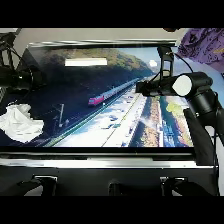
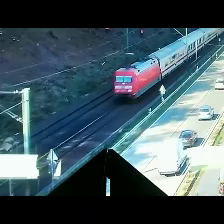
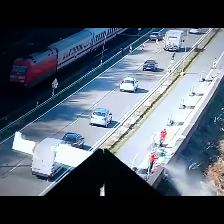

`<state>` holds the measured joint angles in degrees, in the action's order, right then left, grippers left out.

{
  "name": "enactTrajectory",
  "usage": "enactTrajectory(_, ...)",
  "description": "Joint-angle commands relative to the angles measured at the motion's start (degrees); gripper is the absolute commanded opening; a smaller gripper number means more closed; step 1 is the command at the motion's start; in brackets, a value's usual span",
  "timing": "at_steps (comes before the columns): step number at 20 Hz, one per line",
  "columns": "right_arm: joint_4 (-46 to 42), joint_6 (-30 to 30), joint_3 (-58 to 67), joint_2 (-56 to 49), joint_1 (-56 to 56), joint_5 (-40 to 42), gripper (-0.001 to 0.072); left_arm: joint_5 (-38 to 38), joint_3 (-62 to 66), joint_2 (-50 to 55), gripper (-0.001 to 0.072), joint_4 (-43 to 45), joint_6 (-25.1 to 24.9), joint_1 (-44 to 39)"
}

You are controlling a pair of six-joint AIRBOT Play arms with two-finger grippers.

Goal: Fold the clothes and pants, and hang the long-sleeved shirts on hangers.

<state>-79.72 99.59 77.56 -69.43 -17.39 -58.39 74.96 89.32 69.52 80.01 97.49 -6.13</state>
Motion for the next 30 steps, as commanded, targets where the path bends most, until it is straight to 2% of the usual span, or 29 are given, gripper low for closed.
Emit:
enactTrajectory(1,0.00,0.02,0.04,-0.04,-0.07,0.00,0.0034,-0.04,-0.02,-0.04,0.0020,0.00,0.00,-0.02)
enactTrajectory(22,0.00,0.02,0.04,-0.04,-0.07,0.02,0.0034,-0.04,-0.02,-0.04,0.0020,-0.02,0.02,-0.02)
enactTrajectory(24,0.00,0.02,0.04,-0.04,-0.07,0.00,0.0034,2.05,-0.02,-0.11,0.0031,0.00,0.02,-0.02)
enactTrajectory(25,0.00,0.00,0.04,-0.04,-0.07,0.00,0.0034,2.71,-0.02,-0.02,0.0070,0.52,0.57,0.04)
enactTrajectory(26,0.00,0.00,0.04,-0.04,-0.07,0.00,0.0034,3.82,-0.02,0.13,0.0183,2.43,3.82,0.48)
enactTrajectory(27,0.00,0.00,0.04,-0.04,-0.07,0.00,0.0034,5.92,-0.07,0.50,0.0662,5.14,6.86,1.38)
enactTrajectory(28,0.00,0.02,0.04,-0.04,-0.07,0.00,0.0034,9.01,-0.37,1.03,0.0720,8.26,9.64,3.15)
enactTrajectory(30,0.02,0.02,0.04,-0.04,-0.07,0.02,0.0034,10.49,-4.11,0.61,0.0720,12.72,9.57,8.76)
